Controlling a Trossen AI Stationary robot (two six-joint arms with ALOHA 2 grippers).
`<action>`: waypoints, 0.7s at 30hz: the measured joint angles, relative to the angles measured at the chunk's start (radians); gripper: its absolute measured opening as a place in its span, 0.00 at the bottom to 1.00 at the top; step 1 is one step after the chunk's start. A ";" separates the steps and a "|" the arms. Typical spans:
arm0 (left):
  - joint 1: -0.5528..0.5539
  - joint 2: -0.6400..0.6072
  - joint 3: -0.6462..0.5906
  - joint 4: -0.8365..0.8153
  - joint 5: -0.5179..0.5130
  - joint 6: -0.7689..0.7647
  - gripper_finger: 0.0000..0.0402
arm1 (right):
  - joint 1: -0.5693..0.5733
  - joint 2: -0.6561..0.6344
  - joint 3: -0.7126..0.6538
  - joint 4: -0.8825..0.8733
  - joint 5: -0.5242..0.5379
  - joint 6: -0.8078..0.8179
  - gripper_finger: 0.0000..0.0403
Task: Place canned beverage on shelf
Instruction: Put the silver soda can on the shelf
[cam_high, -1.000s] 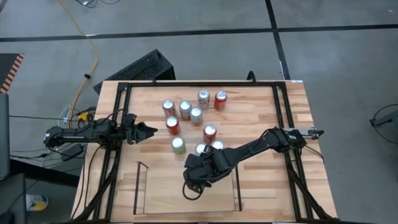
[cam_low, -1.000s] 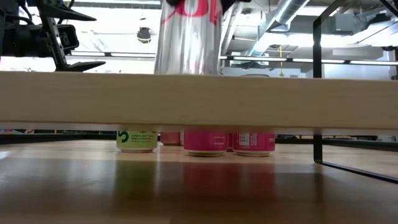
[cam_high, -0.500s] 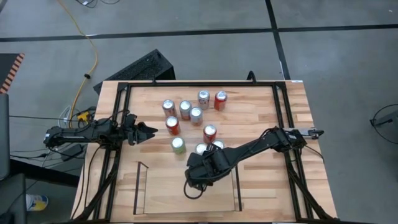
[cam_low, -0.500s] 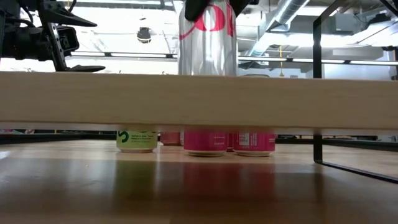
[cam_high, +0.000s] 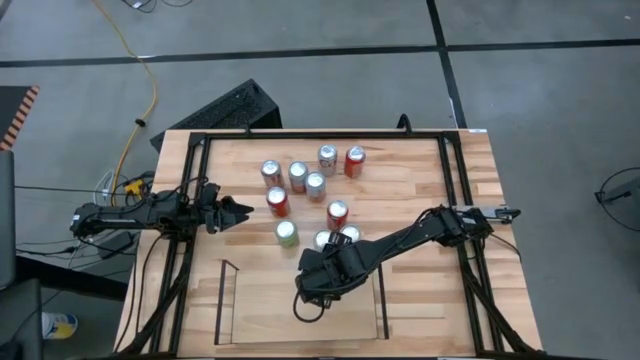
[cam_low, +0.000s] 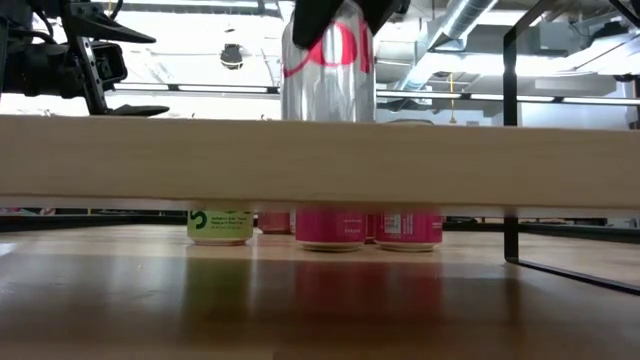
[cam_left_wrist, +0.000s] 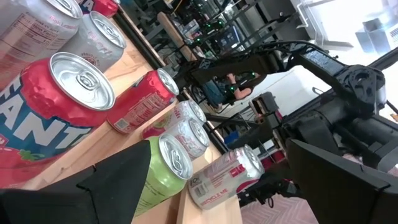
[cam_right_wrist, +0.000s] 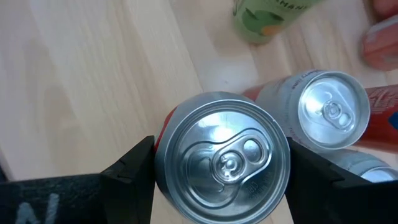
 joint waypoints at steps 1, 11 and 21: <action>0.000 0.000 0.000 -0.001 0.000 0.000 0.90 | 0.002 0.000 -0.001 -0.004 -0.002 0.000 0.62; 0.000 0.000 0.000 -0.002 0.000 0.004 0.90 | -0.001 0.010 0.022 0.024 -0.076 -0.007 0.73; 0.000 0.000 0.000 0.000 0.018 0.018 0.90 | -0.007 0.016 0.020 0.042 -0.215 0.066 0.89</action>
